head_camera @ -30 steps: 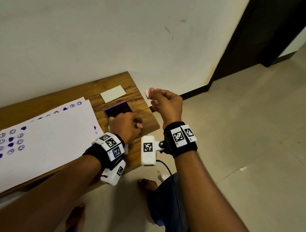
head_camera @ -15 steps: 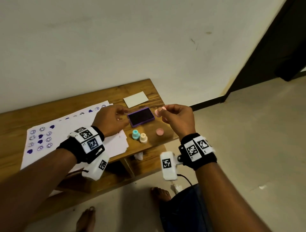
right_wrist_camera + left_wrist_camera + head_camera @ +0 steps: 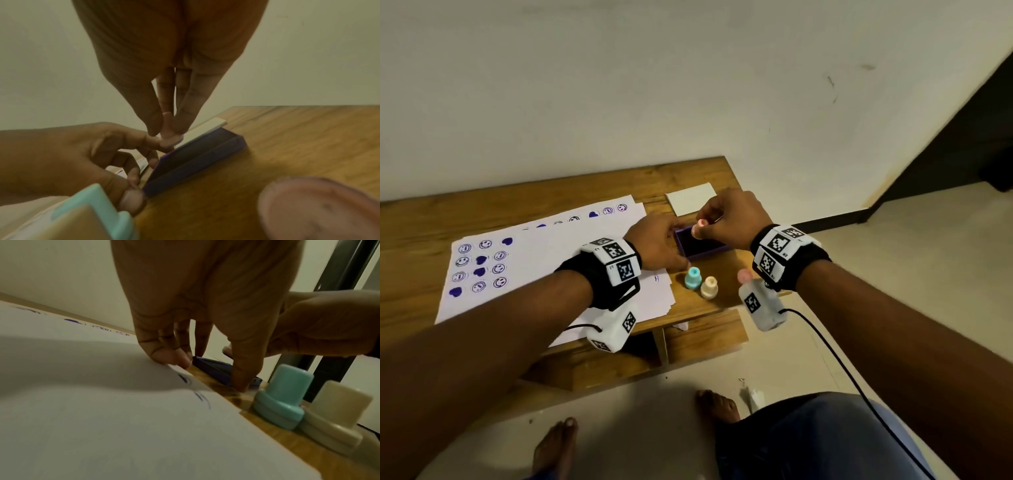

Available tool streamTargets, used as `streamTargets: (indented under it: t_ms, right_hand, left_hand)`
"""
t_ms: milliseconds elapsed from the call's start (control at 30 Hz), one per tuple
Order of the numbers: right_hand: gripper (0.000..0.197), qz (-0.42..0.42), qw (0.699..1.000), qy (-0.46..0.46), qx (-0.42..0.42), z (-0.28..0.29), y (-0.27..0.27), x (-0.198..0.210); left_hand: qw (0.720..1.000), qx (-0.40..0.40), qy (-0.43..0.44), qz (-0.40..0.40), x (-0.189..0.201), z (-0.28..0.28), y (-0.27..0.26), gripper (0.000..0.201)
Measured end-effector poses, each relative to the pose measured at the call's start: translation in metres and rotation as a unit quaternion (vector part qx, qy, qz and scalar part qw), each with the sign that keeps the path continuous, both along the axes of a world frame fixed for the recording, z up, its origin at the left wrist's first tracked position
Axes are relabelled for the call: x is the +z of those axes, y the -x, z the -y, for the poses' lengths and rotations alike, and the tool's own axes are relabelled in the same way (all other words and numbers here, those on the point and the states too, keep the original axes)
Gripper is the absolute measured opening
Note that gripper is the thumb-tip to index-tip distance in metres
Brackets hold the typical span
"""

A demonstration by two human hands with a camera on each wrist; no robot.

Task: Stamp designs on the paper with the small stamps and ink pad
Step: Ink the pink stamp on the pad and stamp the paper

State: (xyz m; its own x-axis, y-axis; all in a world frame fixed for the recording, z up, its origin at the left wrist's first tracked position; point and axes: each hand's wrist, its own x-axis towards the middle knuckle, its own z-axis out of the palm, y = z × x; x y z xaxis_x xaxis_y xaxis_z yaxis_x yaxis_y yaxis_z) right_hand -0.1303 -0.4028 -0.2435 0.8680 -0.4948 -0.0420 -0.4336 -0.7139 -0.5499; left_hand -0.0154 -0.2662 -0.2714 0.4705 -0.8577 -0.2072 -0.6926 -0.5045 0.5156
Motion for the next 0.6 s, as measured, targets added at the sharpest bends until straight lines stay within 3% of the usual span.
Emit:
streamTargets:
  t_ms: [600]
  right_hand:
    - [0.020, -0.054, 0.998, 0.021, 0.005, 0.006, -0.014, -0.009]
  left_hand:
    - [0.999, 0.030, -0.033, 0.014, -0.005, 0.013, -0.004, 0.059]
